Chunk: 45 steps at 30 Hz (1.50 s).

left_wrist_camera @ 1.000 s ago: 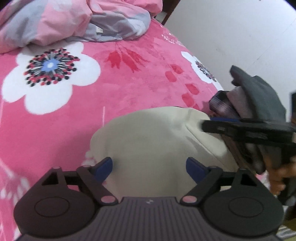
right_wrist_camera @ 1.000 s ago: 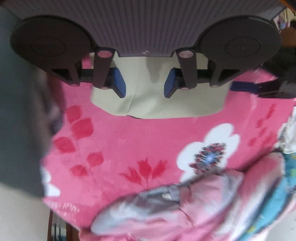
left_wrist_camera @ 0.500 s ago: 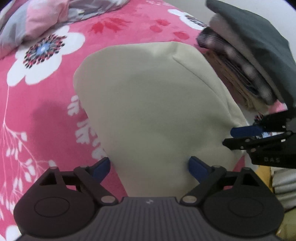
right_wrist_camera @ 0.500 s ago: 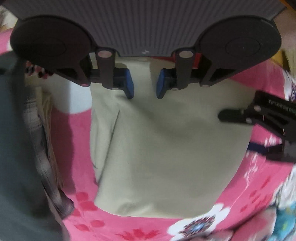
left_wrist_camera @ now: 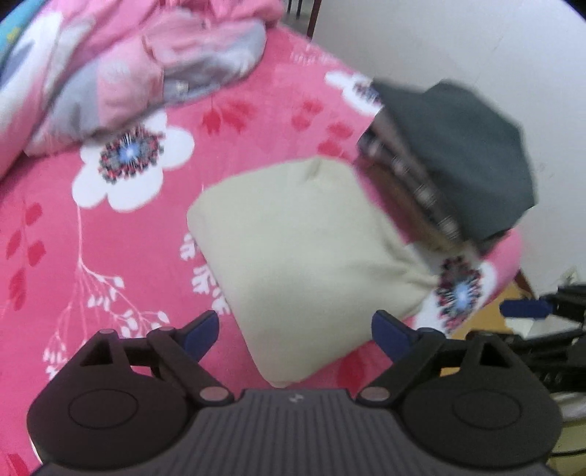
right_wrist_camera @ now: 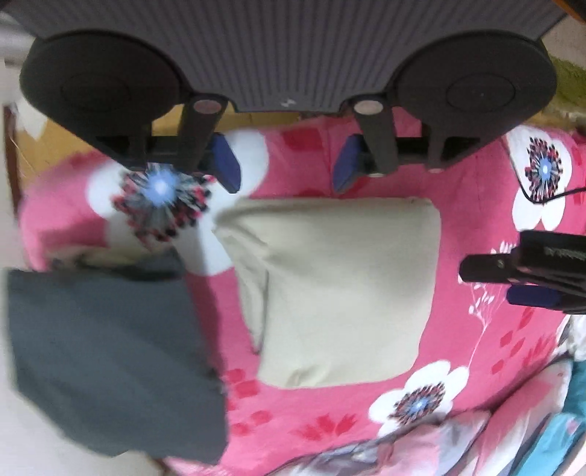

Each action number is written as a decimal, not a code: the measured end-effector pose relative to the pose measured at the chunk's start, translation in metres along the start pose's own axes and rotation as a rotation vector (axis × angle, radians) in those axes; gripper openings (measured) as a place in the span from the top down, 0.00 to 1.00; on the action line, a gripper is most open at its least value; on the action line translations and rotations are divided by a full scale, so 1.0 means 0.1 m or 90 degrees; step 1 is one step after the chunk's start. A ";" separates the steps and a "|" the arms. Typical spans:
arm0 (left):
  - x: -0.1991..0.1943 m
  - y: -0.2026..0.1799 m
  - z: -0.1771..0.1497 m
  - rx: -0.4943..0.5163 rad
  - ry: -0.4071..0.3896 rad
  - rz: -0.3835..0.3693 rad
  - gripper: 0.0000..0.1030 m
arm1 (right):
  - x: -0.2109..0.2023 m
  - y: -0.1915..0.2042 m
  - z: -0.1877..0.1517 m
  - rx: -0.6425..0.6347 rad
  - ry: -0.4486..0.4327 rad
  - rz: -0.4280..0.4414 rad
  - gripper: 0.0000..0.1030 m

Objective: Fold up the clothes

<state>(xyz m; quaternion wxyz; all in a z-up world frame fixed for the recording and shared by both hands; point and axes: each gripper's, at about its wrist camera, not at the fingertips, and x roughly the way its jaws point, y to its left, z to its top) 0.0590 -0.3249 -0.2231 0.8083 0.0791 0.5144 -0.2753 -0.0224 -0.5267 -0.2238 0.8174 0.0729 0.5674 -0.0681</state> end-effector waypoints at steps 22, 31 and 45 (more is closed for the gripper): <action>-1.87 0.12 -0.29 -0.082 -0.106 0.103 0.04 | -1.96 0.82 -0.58 0.032 -0.184 -0.079 0.01; -2.17 0.04 -0.22 -0.155 -0.126 0.160 0.04 | -2.12 0.99 -0.38 -0.069 -0.147 -0.134 0.01; -2.09 -0.20 -0.42 -0.214 -0.051 0.174 0.10 | -2.06 1.01 -0.30 -0.035 -0.135 -0.104 0.01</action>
